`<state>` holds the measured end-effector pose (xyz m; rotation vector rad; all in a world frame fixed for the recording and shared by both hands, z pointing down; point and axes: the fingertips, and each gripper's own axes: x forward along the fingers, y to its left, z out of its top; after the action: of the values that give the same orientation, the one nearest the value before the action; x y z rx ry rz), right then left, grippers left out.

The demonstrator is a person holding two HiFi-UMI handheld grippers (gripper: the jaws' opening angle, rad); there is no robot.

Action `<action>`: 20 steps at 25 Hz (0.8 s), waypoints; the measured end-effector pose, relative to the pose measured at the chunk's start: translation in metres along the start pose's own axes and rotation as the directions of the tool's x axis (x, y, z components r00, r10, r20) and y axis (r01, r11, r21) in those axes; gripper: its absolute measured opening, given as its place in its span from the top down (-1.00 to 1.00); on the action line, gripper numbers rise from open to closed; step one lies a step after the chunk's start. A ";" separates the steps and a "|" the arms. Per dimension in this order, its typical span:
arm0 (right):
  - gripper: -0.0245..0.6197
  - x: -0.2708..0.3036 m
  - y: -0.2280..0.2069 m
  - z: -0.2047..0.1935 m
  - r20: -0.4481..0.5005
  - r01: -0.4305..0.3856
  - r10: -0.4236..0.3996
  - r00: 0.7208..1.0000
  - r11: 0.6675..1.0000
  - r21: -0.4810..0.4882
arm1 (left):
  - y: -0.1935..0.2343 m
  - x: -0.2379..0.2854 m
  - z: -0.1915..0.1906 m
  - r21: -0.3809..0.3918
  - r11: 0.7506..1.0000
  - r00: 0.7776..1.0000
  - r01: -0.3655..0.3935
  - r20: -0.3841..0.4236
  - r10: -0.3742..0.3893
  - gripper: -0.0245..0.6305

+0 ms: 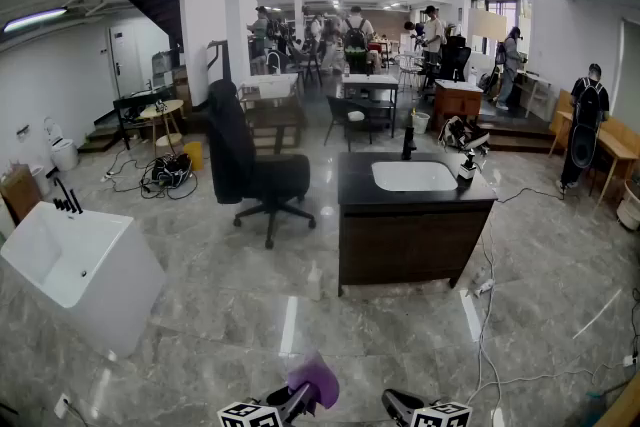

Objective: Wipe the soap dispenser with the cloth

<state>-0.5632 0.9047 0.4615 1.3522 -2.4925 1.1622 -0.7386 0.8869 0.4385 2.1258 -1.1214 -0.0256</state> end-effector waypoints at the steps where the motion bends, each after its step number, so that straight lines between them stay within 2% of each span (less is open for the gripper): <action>1: 0.91 0.000 -0.001 0.000 -0.002 0.003 -0.003 1.000 1.000 -0.010 | -0.002 0.002 -0.001 0.003 1.000 1.000 0.004 -0.001 -0.004 0.73; 6: 0.91 0.000 -0.004 0.004 0.008 0.014 -0.013 1.000 0.998 -0.054 | -0.007 0.011 0.002 0.041 0.999 1.000 0.021 -0.002 -0.021 0.73; 13: 0.91 -0.001 -0.001 0.024 0.036 0.021 -0.018 0.999 0.995 -0.095 | -0.023 0.030 0.020 0.138 0.990 0.999 0.040 -0.008 -0.039 0.73; 20: 0.91 -0.001 -0.003 0.026 0.053 0.008 -0.006 0.999 1.000 -0.030 | -0.028 0.037 0.008 0.111 0.993 0.999 0.045 -0.030 -0.042 0.73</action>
<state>-0.5535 0.8876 0.4442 1.4011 -2.5281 1.0969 -0.6986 0.8656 0.4260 2.2421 -1.0828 0.0473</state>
